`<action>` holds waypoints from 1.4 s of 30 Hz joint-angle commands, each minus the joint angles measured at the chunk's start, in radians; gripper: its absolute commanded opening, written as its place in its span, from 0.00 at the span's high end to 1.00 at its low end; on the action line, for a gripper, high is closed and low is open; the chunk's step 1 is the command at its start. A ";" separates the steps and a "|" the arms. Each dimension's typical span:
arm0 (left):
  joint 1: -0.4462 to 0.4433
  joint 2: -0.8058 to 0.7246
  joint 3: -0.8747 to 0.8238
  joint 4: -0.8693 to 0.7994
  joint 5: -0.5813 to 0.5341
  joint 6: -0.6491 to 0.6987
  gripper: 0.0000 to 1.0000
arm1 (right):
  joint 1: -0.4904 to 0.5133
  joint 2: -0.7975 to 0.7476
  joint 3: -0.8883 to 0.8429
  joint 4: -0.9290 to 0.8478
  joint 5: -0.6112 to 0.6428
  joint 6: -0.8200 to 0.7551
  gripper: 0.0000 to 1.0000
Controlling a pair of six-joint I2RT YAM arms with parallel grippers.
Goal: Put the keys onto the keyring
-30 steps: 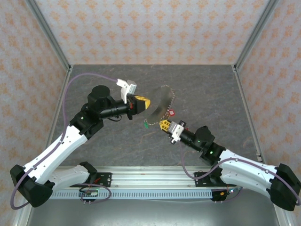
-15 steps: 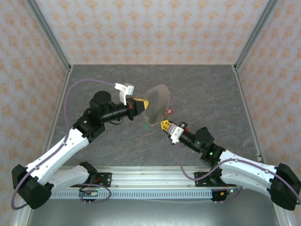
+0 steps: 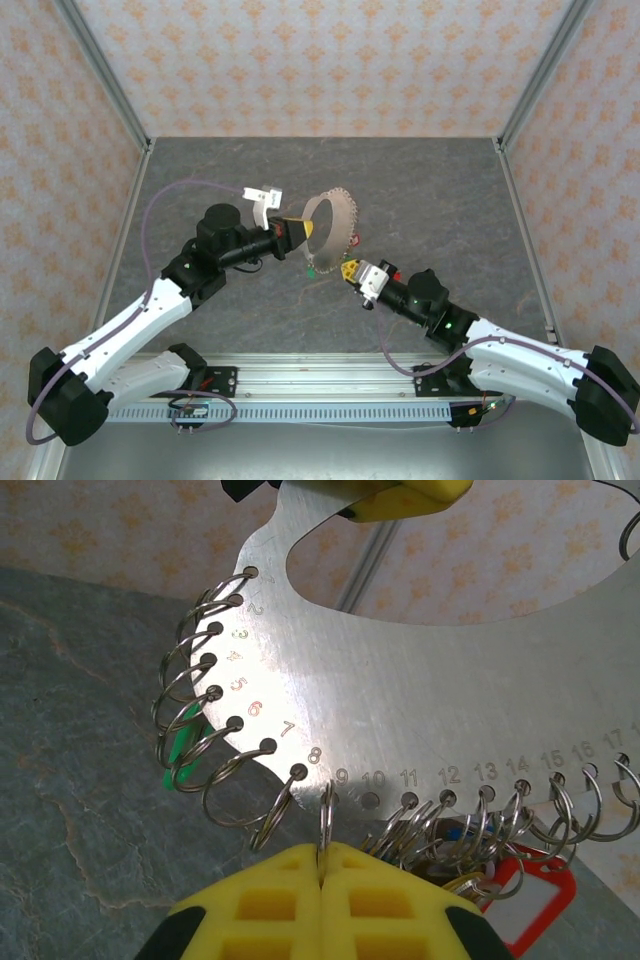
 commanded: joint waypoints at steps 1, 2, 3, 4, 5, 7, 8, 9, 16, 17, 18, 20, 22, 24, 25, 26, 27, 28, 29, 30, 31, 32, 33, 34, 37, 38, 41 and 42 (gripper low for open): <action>0.003 -0.051 -0.002 0.159 -0.040 -0.001 1.00 | 0.009 -0.004 0.021 -0.005 -0.072 0.010 1.00; 0.004 -0.057 0.001 0.173 -0.033 0.005 1.00 | 0.009 0.000 0.016 -0.005 -0.087 0.005 0.99; 0.004 -0.062 0.007 0.182 -0.024 0.015 1.00 | 0.008 0.000 0.014 -0.005 -0.108 0.007 0.94; 0.004 -0.064 0.019 0.180 -0.009 0.021 1.00 | 0.008 -0.002 0.014 -0.002 -0.130 0.009 0.91; 0.004 -0.064 0.031 0.170 0.005 0.053 1.00 | 0.009 -0.005 0.014 0.002 -0.143 0.018 0.89; 0.004 -0.063 0.061 0.142 0.040 0.091 1.00 | 0.009 -0.022 0.010 0.012 -0.157 0.033 0.86; 0.004 -0.060 0.075 0.126 0.052 0.107 1.00 | 0.009 -0.030 0.008 0.015 -0.153 0.037 0.84; 0.003 -0.060 0.094 0.102 0.067 0.128 1.00 | 0.009 -0.046 0.007 0.015 -0.143 0.039 0.84; 0.003 -0.044 0.184 -0.023 0.153 0.220 1.00 | 0.009 -0.161 -0.003 0.044 -0.043 0.034 0.85; 0.004 -0.041 0.190 -0.029 0.158 0.223 1.00 | 0.010 -0.166 -0.003 0.053 -0.042 0.031 0.85; 0.004 -0.040 0.195 -0.031 0.164 0.227 1.00 | 0.010 -0.169 -0.001 0.064 -0.046 0.034 0.85; 0.003 -0.036 0.205 -0.038 0.173 0.230 1.00 | 0.009 -0.165 0.003 0.098 -0.062 0.050 0.86; 0.003 -0.032 0.217 -0.047 0.179 0.235 1.00 | 0.009 -0.152 0.005 0.147 -0.068 0.067 0.88; 0.004 -0.029 0.223 -0.054 0.188 0.238 1.00 | 0.009 -0.135 0.006 0.189 -0.070 0.079 0.88; 0.004 -0.029 0.225 -0.058 0.190 0.238 1.00 | 0.009 -0.124 0.011 0.198 -0.074 0.079 0.88; 0.003 -0.029 0.228 -0.061 0.190 0.239 1.00 | 0.008 -0.116 0.018 0.199 -0.079 0.076 0.88; 0.004 -0.029 0.230 -0.067 0.189 0.241 1.00 | 0.009 -0.106 0.024 0.200 -0.078 0.073 0.89; 0.004 -0.031 0.230 -0.067 0.191 0.241 1.00 | 0.009 -0.095 0.030 0.207 -0.073 0.073 0.89; 0.004 -0.031 0.231 -0.069 0.191 0.240 1.00 | 0.008 -0.085 0.032 0.219 -0.067 0.071 0.89; 0.003 -0.031 0.229 -0.069 0.191 0.239 1.00 | 0.009 -0.074 0.032 0.231 -0.057 0.068 0.89; 0.004 -0.032 0.230 -0.069 0.191 0.238 1.00 | 0.008 -0.063 0.033 0.238 -0.045 0.062 0.89; 0.003 -0.032 0.230 -0.071 0.192 0.237 1.00 | 0.008 -0.055 0.033 0.241 -0.037 0.057 0.89; 0.004 -0.032 0.231 -0.071 0.191 0.236 1.00 | 0.009 -0.047 0.036 0.247 -0.033 0.053 0.89; 0.004 -0.032 0.230 -0.071 0.190 0.236 1.00 | 0.009 -0.039 0.040 0.247 -0.031 0.050 0.89; 0.003 -0.029 0.230 -0.069 0.190 0.233 1.00 | 0.009 -0.019 0.046 0.256 -0.024 0.049 0.89; 0.005 -0.028 0.230 -0.071 0.190 0.233 1.00 | 0.009 -0.017 0.044 0.258 -0.024 0.049 0.89; 0.003 -0.028 0.231 -0.072 0.189 0.233 1.00 | 0.009 -0.014 0.038 0.270 -0.006 0.060 0.87; 0.003 -0.026 0.232 -0.072 0.190 0.232 1.00 | 0.009 -0.014 0.035 0.274 0.001 0.064 0.87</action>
